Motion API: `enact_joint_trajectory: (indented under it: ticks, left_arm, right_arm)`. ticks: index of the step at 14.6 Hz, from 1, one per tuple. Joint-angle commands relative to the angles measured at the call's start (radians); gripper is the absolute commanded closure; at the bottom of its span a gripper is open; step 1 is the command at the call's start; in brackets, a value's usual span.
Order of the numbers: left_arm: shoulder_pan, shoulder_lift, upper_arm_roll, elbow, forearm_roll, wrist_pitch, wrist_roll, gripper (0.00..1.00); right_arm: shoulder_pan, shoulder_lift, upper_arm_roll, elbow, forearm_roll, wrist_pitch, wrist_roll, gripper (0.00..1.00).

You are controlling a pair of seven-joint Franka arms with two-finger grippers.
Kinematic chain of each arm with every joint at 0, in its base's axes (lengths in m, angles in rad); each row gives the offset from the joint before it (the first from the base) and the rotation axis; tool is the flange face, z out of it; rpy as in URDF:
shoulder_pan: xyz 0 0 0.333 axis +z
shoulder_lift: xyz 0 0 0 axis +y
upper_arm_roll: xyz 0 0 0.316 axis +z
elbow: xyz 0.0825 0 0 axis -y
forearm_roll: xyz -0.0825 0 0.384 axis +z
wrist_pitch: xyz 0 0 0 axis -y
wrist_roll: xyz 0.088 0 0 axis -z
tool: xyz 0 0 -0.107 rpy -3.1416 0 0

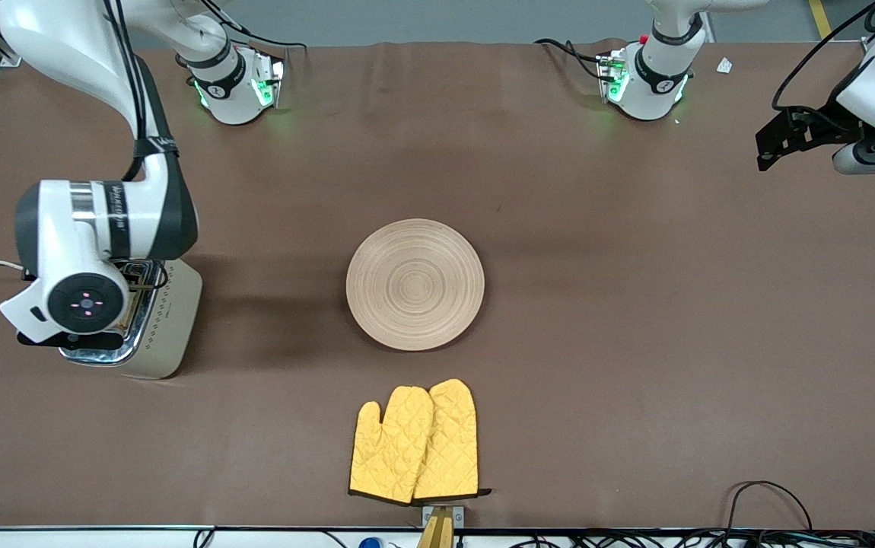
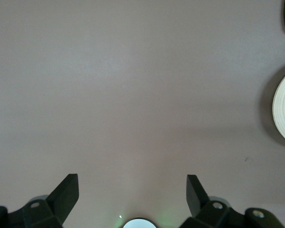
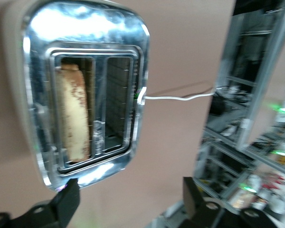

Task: Move plate and put bread in toaster
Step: 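Open the right gripper and raise it away from the toaster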

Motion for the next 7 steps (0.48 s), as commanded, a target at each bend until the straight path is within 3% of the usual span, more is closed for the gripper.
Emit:
enact_joint_trajectory:
  ticks: [1,3,7]
  left_arm:
    - [0.004,-0.021,0.003,-0.007,-0.001,-0.007,0.017,0.0]
    - [0.004,-0.021,0.004,-0.007,-0.001,-0.007,0.017,0.0]
    - [0.004,-0.019,0.004,-0.006,-0.001,-0.005,0.015,0.0]
  right_arm:
    - [-0.106,-0.098,0.014,-0.03,0.178,0.024,-0.062,0.0]
    - [-0.185,-0.135,0.014,-0.03,0.331,0.048,-0.13,0.0]
    - [-0.242,-0.222,0.013,-0.027,0.468,0.077,-0.184,0.0]
